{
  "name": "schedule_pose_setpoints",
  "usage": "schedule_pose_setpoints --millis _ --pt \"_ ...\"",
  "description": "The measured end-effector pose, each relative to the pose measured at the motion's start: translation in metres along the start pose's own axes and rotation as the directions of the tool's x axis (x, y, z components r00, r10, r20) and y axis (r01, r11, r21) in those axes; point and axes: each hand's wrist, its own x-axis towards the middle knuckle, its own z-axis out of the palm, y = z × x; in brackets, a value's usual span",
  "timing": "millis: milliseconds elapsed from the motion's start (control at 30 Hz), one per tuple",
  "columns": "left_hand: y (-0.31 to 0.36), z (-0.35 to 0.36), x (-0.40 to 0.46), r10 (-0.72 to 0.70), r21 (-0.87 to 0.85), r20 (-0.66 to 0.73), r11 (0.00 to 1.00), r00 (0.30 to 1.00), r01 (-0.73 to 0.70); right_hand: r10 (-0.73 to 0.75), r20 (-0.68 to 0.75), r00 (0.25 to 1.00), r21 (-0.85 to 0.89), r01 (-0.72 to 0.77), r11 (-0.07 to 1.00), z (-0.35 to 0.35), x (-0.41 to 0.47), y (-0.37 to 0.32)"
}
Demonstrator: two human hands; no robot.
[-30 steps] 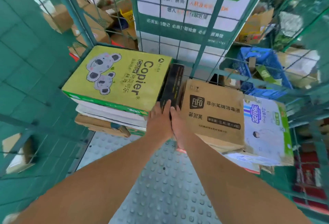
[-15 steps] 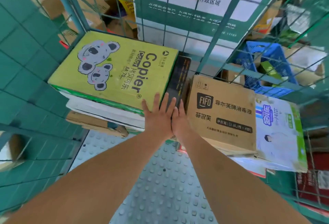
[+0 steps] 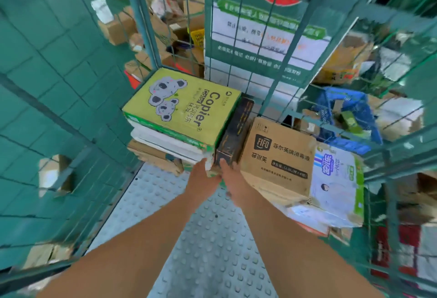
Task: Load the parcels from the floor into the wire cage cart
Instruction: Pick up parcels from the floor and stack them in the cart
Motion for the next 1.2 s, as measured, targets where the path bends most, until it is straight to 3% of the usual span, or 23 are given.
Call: schedule_pose_setpoints --millis 100,333,767,1000,1200 --pt "0.002 -0.009 -0.056 -0.130 -0.265 -0.030 0.957 0.991 0.117 -0.020 0.076 0.997 -0.043 0.023 0.999 -0.005 -0.047 0.013" --pt "-0.013 -0.038 -0.185 -0.194 -0.597 -0.094 0.796 0.977 0.101 0.039 0.205 0.978 0.036 -0.047 0.998 -0.001 -0.159 0.053" --pt "-0.169 -0.070 -0.370 -0.456 -0.878 -0.179 0.474 0.872 0.068 0.106 0.469 0.877 -0.264 0.024 0.964 0.101 -0.275 0.155" --pt "-0.270 -0.060 -0.465 -0.618 -0.958 -0.232 0.278 0.751 -0.067 0.261 0.565 0.783 -0.484 0.058 0.873 0.175 -0.340 0.231" --pt "-0.332 -0.040 -0.547 -0.752 -0.980 -0.193 0.114 0.630 -0.165 0.315 0.614 0.724 -0.609 0.180 0.773 0.220 -0.398 0.291"
